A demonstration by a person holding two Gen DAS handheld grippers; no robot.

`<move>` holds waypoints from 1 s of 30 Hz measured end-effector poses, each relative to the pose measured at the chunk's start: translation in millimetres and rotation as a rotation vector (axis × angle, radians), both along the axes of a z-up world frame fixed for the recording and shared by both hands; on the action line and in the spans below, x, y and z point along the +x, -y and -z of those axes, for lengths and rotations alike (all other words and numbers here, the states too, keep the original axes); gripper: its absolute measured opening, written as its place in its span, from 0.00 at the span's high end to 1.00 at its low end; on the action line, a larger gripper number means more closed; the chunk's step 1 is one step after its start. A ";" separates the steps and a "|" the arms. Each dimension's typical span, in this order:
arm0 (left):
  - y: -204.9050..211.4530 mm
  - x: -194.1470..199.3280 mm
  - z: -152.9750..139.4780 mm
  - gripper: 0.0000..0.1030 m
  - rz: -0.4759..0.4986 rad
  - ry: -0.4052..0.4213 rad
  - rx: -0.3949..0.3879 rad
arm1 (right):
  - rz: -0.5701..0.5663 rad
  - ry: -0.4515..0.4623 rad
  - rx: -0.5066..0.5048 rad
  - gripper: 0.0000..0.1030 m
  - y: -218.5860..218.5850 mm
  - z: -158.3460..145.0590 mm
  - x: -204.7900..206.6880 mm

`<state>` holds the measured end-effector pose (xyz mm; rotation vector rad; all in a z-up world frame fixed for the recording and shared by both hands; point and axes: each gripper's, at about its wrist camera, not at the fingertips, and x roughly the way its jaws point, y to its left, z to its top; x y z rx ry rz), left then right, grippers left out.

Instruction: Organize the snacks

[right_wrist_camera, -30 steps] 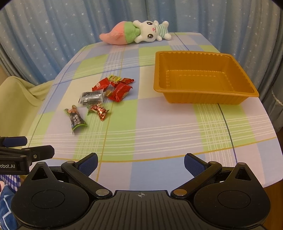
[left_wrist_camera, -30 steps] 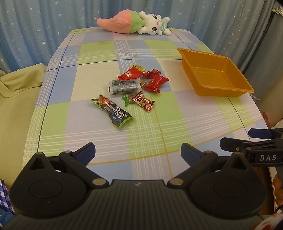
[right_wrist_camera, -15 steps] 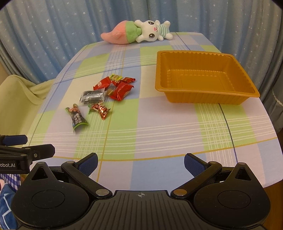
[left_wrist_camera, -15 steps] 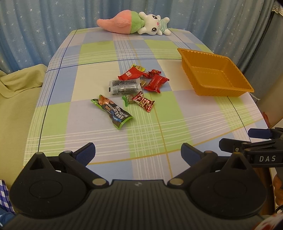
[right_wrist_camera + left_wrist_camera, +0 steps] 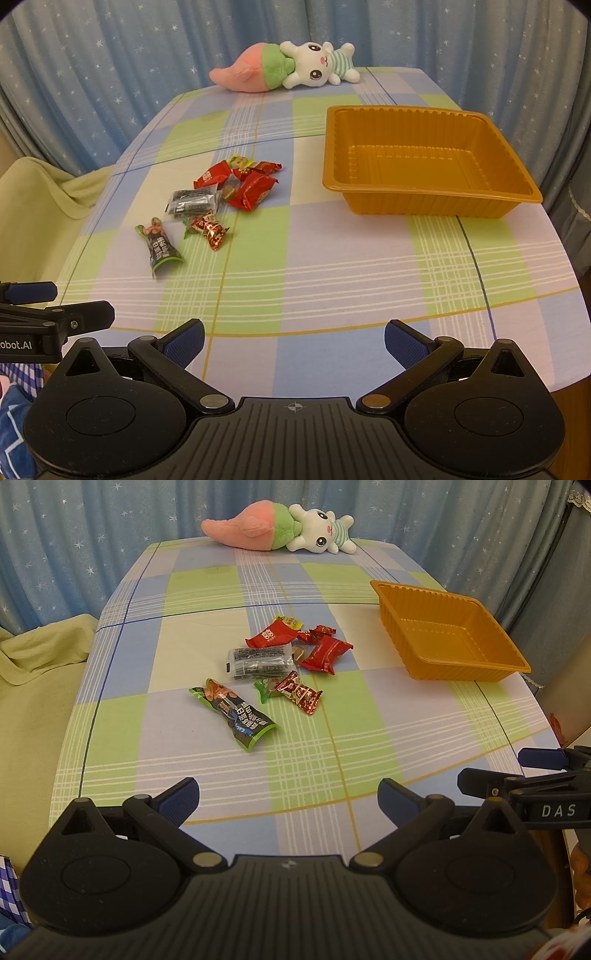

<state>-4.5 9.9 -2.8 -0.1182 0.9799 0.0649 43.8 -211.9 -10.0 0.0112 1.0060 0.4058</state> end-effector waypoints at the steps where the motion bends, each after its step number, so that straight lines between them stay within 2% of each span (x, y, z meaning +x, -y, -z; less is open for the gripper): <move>1: 0.1 0.0 0.0 0.00 0.000 0.000 0.000 | 0.000 0.000 0.000 0.00 -0.1 0.0 -0.1; 30: -3.9 9.5 1.9 0.00 -0.012 -0.018 -0.004 | -0.010 -0.014 -0.008 0.00 -6.1 4.2 9.6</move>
